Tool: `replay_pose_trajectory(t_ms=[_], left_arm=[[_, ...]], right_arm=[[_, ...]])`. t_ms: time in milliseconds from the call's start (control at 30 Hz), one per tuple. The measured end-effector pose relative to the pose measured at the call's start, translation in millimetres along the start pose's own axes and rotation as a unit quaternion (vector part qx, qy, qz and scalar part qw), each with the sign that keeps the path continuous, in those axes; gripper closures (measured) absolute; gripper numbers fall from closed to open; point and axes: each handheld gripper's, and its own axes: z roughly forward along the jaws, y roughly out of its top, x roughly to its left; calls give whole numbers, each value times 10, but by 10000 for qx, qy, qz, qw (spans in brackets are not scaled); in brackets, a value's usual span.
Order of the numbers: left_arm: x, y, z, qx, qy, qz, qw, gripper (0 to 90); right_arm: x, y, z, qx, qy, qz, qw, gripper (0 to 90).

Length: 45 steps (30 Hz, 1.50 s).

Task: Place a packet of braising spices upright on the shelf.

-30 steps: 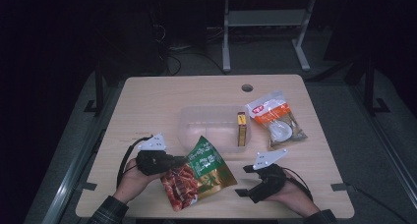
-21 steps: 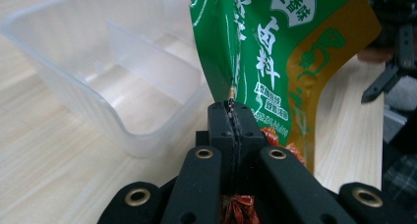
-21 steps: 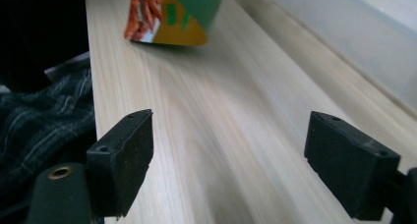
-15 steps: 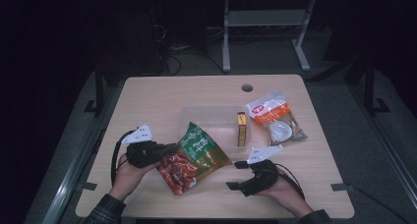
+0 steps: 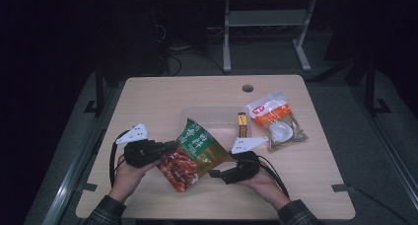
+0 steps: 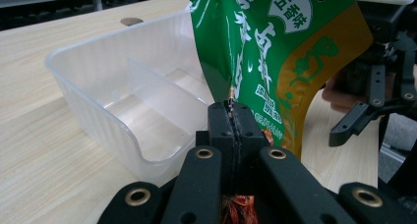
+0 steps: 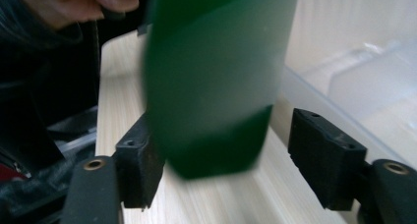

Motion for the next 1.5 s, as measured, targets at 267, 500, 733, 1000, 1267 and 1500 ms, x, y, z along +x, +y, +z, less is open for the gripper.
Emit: replay_pose_trajectory(t_ms=[267, 500, 733, 1000, 1267, 1500], left_arm=[[-22, -7, -4, -114, -160, -107, 9998, 895], [-30, -20, 18, -144, -164, -123, 9997, 895], [-44, -43, 49, -129, -194, -126, 9996, 894], [-36, -80, 44, -64, -181, -96, 9998, 891], [-3, -124, 12, 83, -101, 22, 9999, 767], [-38, -236, -76, 473, 472, 369, 9971, 452]], right_arm=[[-45, 88, 54, -405, 82, 87, 9991, 506], [-56, 95, 47, -480, 288, 108, 9984, 730], [-55, 113, 0, -560, 398, 173, 9975, 880], [-52, 113, 4, -515, 439, 130, 9976, 889], [-58, 199, -1, -250, 423, -60, 9988, 893], [19, 276, -1, -41, 439, -386, 9983, 894]])
